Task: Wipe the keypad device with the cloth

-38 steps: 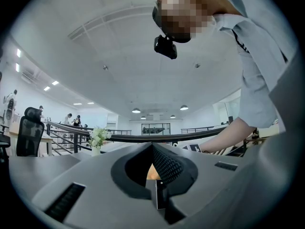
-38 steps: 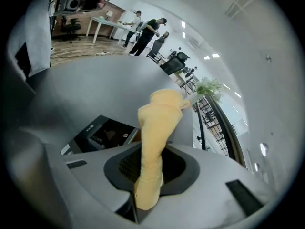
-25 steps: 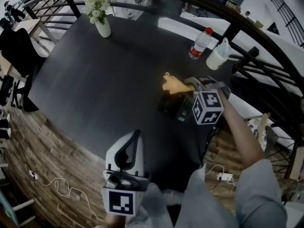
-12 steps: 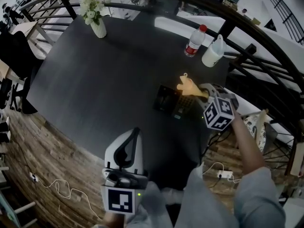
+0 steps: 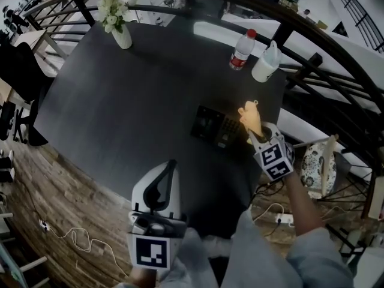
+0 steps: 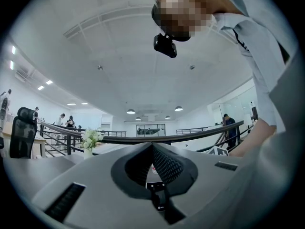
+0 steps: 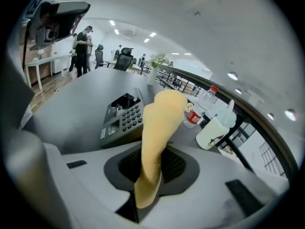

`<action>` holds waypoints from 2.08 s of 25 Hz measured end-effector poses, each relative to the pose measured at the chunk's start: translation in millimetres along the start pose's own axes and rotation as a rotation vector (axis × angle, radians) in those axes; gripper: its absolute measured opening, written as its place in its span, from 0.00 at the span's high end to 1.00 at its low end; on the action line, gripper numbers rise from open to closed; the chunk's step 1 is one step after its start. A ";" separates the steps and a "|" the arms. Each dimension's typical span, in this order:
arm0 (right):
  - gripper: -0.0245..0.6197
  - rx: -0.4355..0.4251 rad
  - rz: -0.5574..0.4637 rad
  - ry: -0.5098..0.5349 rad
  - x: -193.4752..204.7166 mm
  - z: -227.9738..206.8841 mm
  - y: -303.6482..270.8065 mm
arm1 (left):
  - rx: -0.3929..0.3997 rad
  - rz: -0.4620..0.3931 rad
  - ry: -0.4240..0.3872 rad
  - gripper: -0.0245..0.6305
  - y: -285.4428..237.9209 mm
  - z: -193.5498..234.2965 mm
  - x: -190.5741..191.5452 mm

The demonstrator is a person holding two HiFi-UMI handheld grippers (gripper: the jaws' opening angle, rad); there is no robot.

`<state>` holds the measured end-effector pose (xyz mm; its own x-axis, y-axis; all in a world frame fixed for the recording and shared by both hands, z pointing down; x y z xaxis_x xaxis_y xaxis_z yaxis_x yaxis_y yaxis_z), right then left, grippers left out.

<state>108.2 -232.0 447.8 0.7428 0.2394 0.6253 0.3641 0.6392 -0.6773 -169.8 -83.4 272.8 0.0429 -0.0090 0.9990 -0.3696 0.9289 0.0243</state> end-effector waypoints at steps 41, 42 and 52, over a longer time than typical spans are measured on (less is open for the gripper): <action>0.85 -0.111 -0.290 -0.439 -37.7 92.7 84.4 | -0.042 -0.034 -0.042 0.94 26.8 -45.7 -13.3; 0.85 -0.079 -0.311 -0.433 -40.9 88.3 92.0 | -0.045 -0.035 -0.044 0.94 26.5 -47.2 -14.5; 0.85 0.093 -0.481 -0.318 -67.1 61.4 154.2 | -0.058 -0.060 -0.067 0.94 26.5 -65.1 -23.3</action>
<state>80.0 -104.7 325.2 0.2959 0.1050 0.9494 0.5574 0.7882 -0.2609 -120.2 -34.5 247.8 0.0004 -0.0887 0.9961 -0.3135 0.9458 0.0844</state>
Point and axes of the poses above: the fingertips, and each gripper's own axes: y backward along the fingers, z to its left, x out of its underside, the point moved 8 cm from there along y, backward along the fingers, and after that the axes turned 4 degrees about y, right-handed, at the moved point
